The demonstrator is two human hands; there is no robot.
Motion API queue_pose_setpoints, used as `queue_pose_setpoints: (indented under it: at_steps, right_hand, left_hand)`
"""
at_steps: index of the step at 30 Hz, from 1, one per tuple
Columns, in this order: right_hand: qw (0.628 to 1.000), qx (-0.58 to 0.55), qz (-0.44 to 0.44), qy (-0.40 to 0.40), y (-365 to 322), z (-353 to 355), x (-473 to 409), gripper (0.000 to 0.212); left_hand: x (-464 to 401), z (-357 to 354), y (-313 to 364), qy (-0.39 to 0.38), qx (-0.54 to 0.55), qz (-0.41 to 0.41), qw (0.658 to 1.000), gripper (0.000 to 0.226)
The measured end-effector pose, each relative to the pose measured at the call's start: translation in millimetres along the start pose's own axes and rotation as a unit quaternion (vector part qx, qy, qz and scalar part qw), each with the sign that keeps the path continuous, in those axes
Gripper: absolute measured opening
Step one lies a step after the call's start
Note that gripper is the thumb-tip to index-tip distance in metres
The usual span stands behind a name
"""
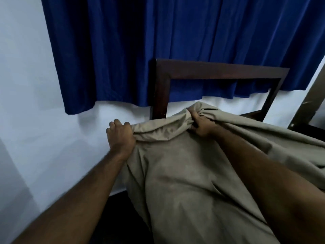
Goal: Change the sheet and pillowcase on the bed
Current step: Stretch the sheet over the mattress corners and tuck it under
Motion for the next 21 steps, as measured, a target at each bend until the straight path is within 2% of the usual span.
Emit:
queue_pose_setpoints:
  at_steps: [2, 4, 5, 6, 8, 9, 12, 14, 17, 21]
  right_hand:
    - [1.000, 0.000, 0.006, -0.011, 7.1, -15.8, -7.3, 0.087]
    - [1.000, -0.007, 0.005, -0.012, 17.5, -29.2, -20.1, 0.084]
    - [1.000, -0.010, 0.004, -0.017, 20.8, -39.2, -24.8, 0.083]
    - [1.000, -0.012, 0.001, -0.026, 22.8, -49.4, -27.5, 0.081]
    - [0.999, -0.014, -0.001, -0.037, 23.4, -70.4, -27.1, 0.077]
    - [1.000, -0.016, 0.006, -0.015, 23.1, -79.0, -25.8, 0.076]
    - [0.993, -0.022, 0.025, 0.111, 21.2, -104.5, -14.9, 0.082]
    - [0.987, -0.021, 0.024, 0.155, 24.0, -131.5, -6.7, 0.087]
    - [0.984, -0.012, -0.029, 0.175, 37.7, -157.7, -0.4, 0.087]
    - [0.967, 0.015, -0.007, 0.252, 39.0, -155.2, -3.0, 0.060]
  left_hand:
    - [6.7, -19.1, -7.8, 0.005, -0.031, 0.020, 0.999, 0.030]
    - [12.0, -32.6, -7.6, 0.029, -0.056, -0.011, 0.998, 0.049]
    - [15.7, -38.8, -3.2, 0.049, -0.057, -0.056, 0.996, 0.050]
    - [20.8, -43.8, 2.9, 0.087, -0.044, -0.114, 0.989, 0.043]
    - [32.4, -62.3, 16.4, 0.163, -0.014, -0.243, 0.956, 0.030]
    - [37.0, -73.2, 22.4, 0.169, -0.007, -0.304, 0.937, 0.034]
    - [50.4, -115.7, 34.3, 0.116, -0.027, -0.447, 0.886, 0.041]
    - [57.6, -138.2, 39.1, 0.107, -0.028, -0.451, 0.886, 0.041]
    - [63.8, -150.5, 47.8, 0.122, -0.004, -0.419, 0.900, 0.041]
    - [67.8, -155.9, 57.1, 0.099, 0.046, -0.348, 0.931, 0.031]
Point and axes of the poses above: each hand's wrist, its own x-axis away from the middle knuckle, its own z-axis out of the back of the hand, y = z × x, the point moved 4 cm from there along -x, towards the middle knuckle, and after that the axes turned 2 degrees about -z, right-handed, at the moved point
